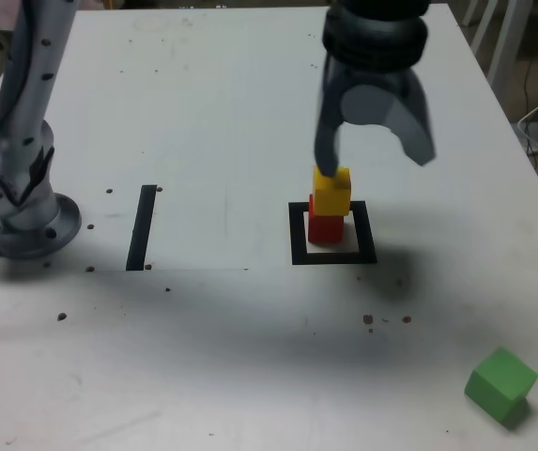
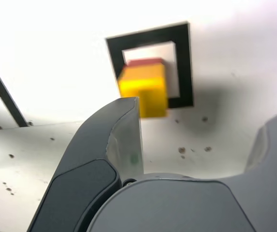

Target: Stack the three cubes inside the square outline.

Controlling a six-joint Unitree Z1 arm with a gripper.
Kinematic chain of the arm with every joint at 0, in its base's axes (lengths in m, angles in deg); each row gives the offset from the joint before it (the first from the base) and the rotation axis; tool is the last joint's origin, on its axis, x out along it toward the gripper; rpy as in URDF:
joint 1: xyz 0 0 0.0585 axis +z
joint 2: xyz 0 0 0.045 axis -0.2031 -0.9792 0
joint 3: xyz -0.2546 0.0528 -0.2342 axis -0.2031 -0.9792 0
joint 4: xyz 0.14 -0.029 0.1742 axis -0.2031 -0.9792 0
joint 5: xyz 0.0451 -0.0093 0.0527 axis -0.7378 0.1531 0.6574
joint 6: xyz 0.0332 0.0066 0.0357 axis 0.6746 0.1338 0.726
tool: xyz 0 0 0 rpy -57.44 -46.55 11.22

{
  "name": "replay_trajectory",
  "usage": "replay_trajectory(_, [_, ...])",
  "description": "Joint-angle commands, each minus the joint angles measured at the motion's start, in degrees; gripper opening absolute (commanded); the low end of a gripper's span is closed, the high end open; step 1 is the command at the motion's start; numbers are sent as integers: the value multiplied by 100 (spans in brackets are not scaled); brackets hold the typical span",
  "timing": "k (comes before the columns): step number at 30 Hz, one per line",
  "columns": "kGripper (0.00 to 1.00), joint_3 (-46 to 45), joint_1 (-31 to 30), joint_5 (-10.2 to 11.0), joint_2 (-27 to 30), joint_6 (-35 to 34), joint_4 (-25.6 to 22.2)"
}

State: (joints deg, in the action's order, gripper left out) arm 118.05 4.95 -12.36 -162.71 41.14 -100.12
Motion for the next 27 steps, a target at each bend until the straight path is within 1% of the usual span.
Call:
replay_trajectory(1, [99,236,-154,-44,-181,54,-69])
replay_trajectory(6, [99,682,-491,-194,-473,222,-126])
replay_trajectory(10, [99,1023,-754,-254,-665,404,-214])
replay_trajectory(19, [99,1569,-1172,-244,-1080,858,-410])
replay_trajectory(27, [99,2271,-1488,-196,-1557,1431,-580])
